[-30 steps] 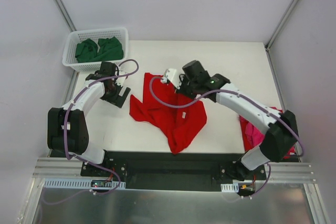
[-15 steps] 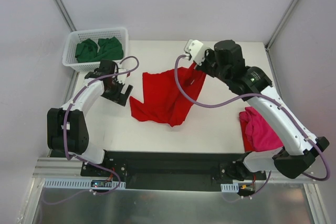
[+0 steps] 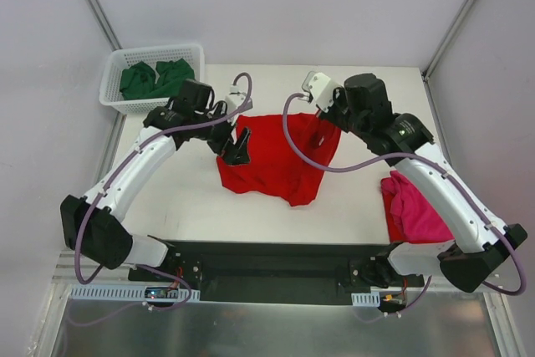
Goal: Fold and stack the t-shirts
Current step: Flatten out the tshirt
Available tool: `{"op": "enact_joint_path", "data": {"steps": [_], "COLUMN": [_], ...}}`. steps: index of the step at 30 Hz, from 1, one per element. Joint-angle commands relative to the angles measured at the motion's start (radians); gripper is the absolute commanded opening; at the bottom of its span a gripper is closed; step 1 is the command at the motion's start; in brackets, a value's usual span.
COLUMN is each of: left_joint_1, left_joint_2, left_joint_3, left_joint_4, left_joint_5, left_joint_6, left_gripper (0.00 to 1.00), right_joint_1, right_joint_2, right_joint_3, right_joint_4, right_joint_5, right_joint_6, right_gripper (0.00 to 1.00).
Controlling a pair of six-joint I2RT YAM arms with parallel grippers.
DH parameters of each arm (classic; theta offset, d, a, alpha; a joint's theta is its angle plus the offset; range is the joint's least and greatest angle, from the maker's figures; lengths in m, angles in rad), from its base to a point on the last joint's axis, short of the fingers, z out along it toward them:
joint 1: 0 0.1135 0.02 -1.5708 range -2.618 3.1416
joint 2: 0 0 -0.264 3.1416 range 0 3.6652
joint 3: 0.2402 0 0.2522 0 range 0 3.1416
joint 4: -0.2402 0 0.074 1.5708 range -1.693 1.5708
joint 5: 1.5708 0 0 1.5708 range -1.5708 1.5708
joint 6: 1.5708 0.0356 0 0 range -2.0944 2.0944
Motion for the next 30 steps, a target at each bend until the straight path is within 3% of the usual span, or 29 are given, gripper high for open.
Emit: {"op": "enact_joint_path", "data": {"steps": [1, 6, 12, 27, 29, 30], "left_joint_1": [-0.049, -0.082, -0.056, -0.058, -0.059, -0.058], "left_joint_2": [0.11, 0.261, 0.345, 0.425, 0.425, 0.424], "left_joint_3": [-0.018, 0.008, -0.027, -0.139, -0.147, -0.148], "left_joint_4": [-0.03, -0.024, 0.048, 0.078, 0.079, 0.079], "left_joint_5": [-0.028, -0.346, -0.491, -0.448, -0.447, -0.445], "left_joint_6": [0.026, 0.066, 0.166, 0.181, 0.184, 0.186], "left_gripper": [0.99, 0.99, 0.99, 0.98, 0.89, 0.75], "right_joint_1": [-0.003, -0.003, -0.006, -0.014, -0.015, -0.014], "right_joint_2": [-0.034, -0.034, -0.051, -0.031, -0.027, -0.027], "right_joint_3": [-0.032, -0.06, -0.107, -0.104, -0.104, -0.104], "right_joint_4": [0.03, 0.022, 0.024, 0.024, 0.024, 0.024], "right_joint_5": [-0.023, -0.047, -0.04, -0.053, -0.057, -0.057], "right_joint_6": [0.036, 0.054, 0.043, 0.043, 0.045, 0.045], "right_gripper": [0.01, 0.01, 0.01, 0.01, 0.01, 0.01]}}
